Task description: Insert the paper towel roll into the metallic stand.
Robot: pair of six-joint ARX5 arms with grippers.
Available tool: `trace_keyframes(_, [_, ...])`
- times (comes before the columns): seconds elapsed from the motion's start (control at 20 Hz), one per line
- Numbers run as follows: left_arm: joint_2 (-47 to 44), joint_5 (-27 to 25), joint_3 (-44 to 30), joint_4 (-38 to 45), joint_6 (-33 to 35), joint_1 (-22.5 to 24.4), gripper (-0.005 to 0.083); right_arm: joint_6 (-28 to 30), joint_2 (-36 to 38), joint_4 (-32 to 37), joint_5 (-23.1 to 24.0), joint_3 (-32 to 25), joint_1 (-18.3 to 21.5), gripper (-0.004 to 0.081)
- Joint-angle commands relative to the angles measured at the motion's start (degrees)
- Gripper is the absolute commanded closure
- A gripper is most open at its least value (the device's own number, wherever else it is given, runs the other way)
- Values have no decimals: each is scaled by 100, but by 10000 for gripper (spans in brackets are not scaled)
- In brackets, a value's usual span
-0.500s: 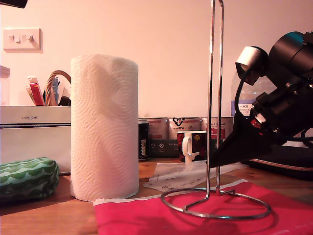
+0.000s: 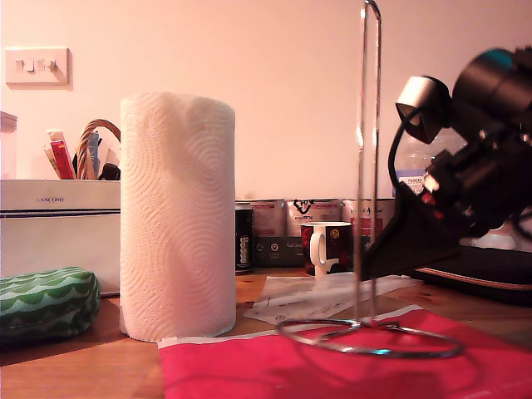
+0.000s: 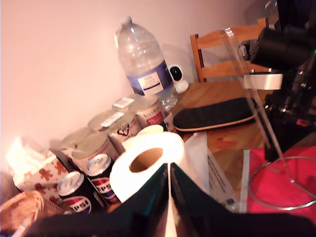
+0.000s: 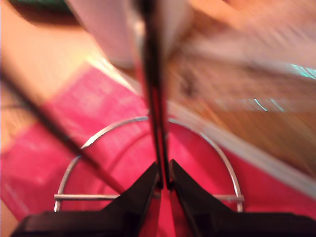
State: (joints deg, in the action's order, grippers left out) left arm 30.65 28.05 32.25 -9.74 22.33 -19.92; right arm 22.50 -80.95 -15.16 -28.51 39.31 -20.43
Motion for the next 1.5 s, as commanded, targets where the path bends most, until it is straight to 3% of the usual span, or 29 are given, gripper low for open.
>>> trace_keyframes(0.0, [234,2,-42,190,26,-31,797,31,190,-402,238,332,-142,783])
trace_keyframes(0.3, [616,2,-35,476,28,-31,797,190,328,-796,603,634,-474,783])
trace_keyframes(0.55, [647,0,-35,688,199,-31,797,162,328,-1572,1047,767,-748,783])
trace_keyframes(0.75, [916,4,-13,857,634,-76,790,146,328,-2227,1239,1250,-879,783])
trace_keyframes(0.9, [1220,4,337,713,817,-155,729,149,328,-2651,1432,1687,-929,783])
trace_keyframes(1.0, [1517,20,850,186,1145,-221,660,149,328,-2782,1458,1880,-931,783])
trace_keyframes(1.15, [2090,-4,1941,-1237,1687,-280,483,151,328,-2820,1460,1961,-929,783])
trace_keyframes(1.45, [3226,-415,4107,-3604,2194,-549,424,179,328,-3069,1561,1961,-929,783])
